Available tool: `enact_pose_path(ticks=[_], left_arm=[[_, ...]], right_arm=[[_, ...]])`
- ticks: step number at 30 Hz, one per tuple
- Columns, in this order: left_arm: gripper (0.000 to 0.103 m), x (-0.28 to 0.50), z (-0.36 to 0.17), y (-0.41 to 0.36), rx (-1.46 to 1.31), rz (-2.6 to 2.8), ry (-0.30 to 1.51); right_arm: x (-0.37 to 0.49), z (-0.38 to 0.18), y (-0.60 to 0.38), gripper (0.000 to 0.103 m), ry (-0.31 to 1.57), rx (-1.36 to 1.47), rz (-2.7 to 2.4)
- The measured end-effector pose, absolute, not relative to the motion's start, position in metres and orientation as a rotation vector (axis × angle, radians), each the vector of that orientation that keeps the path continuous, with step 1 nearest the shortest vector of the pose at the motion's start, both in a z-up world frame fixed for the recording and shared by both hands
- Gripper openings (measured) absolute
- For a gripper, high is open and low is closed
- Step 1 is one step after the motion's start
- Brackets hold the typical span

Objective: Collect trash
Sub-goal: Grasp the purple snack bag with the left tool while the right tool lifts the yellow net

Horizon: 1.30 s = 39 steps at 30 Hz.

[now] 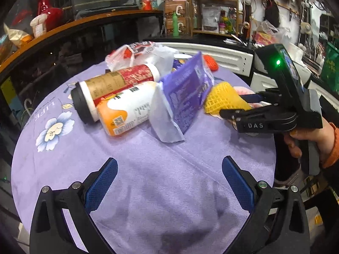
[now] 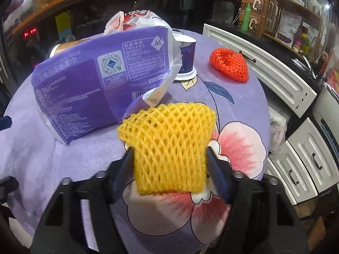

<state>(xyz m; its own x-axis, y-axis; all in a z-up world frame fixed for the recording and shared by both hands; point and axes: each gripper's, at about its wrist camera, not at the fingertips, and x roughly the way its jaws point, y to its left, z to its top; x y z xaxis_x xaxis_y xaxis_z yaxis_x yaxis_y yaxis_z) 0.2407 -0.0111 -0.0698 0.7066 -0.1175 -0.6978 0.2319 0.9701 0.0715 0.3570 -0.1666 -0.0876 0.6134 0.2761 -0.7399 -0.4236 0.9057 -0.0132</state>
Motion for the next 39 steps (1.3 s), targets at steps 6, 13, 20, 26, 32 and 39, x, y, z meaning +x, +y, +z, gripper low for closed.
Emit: enact_pose_path(ticks=[6, 13, 20, 26, 32, 39], left_arm=[[0.098, 0.242, -0.065, -0.025, 0.216, -0.228, 0.738], [0.085, 0.270, -0.041, -0.029, 0.249, -0.268, 0.702], [0.075, 0.309, -0.030, -0.053, 0.338, -0.322, 0.735], [0.069, 0.348, -0.036, -0.079, 0.494, -0.351, 0.819], [0.040, 0.370, -0.052, -0.094, 0.558, -0.359, 0.905], [0.004, 0.365, -0.052, -0.088, 0.462, -0.388, 0.932]], right_arm=[[0.351, -0.087, -0.169, 0.022, 0.799, -0.176, 0.427], [0.336, -0.082, -0.186, 0.020, 0.764, -0.122, 0.425], [0.310, -0.073, -0.208, 0.020, 0.724, -0.103, 0.418], [0.288, -0.074, -0.225, 0.020, 0.707, -0.122, 0.407], [0.273, -0.076, -0.242, 0.020, 0.696, -0.114, 0.385], [0.265, -0.079, -0.259, 0.020, 0.684, -0.079, 0.355]])
